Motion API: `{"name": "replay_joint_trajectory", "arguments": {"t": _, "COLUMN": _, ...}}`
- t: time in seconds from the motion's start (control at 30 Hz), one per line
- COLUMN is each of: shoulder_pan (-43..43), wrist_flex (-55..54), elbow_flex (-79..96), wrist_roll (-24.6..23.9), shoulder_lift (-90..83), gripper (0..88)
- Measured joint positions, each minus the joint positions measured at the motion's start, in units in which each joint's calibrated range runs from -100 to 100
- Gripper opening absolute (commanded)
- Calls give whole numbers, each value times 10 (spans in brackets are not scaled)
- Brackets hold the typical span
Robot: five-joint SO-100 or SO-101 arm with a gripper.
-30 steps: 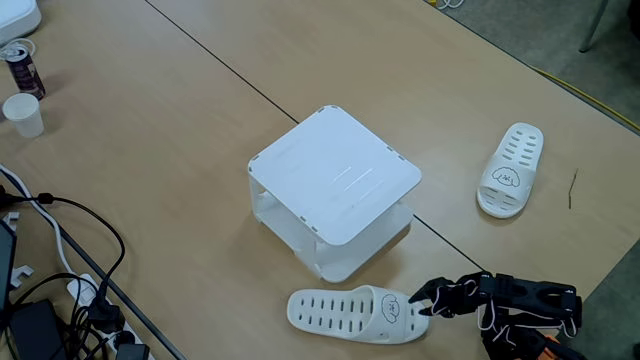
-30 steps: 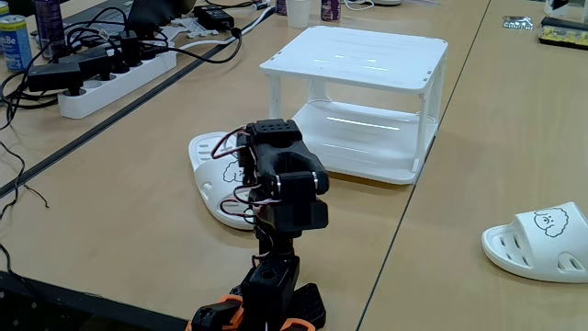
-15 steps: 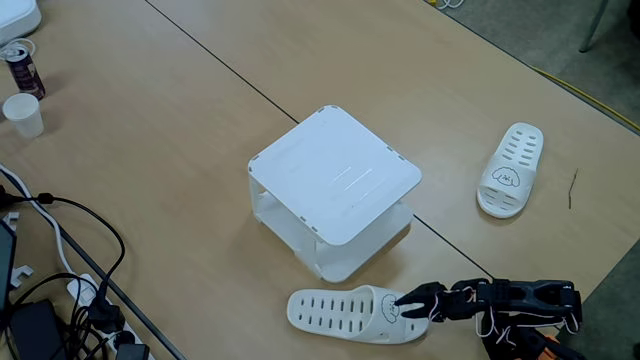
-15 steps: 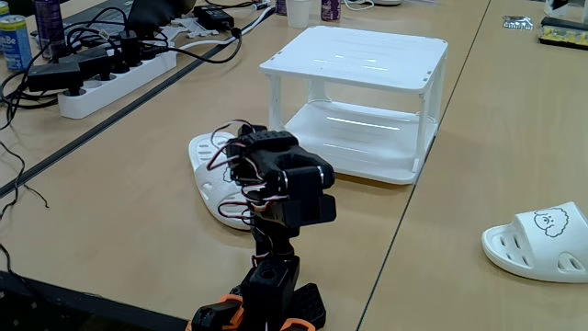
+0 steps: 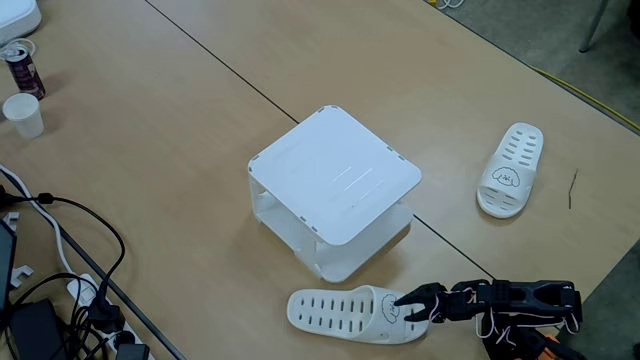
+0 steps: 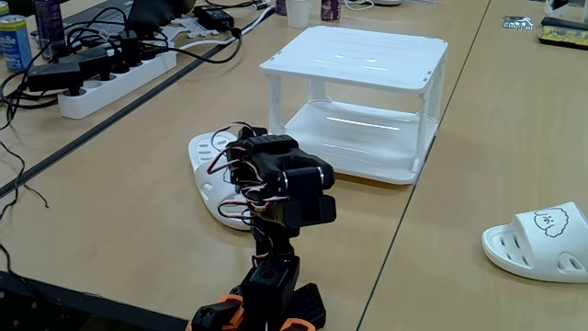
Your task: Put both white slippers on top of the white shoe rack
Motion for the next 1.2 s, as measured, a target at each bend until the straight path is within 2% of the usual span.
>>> {"name": "replay_joint_trajectory", "arguments": {"t": 0.43, "shoulder_pan": 49, "wrist_flex": 1, "elbow_flex": 44, "wrist_roll": 0, "shoulder_lift": 1, "gripper": 222}}
{"name": "replay_joint_trajectory", "arguments": {"t": 1.07, "shoulder_pan": 34, "wrist_flex": 1, "elbow_flex": 54, "wrist_roll": 0, "shoulder_lift": 1, "gripper": 224}}
{"name": "replay_joint_trajectory", "arguments": {"t": 1.2, "shoulder_pan": 32, "wrist_flex": -39, "elbow_flex": 54, "wrist_roll": 0, "shoulder_lift": 1, "gripper": 223}}
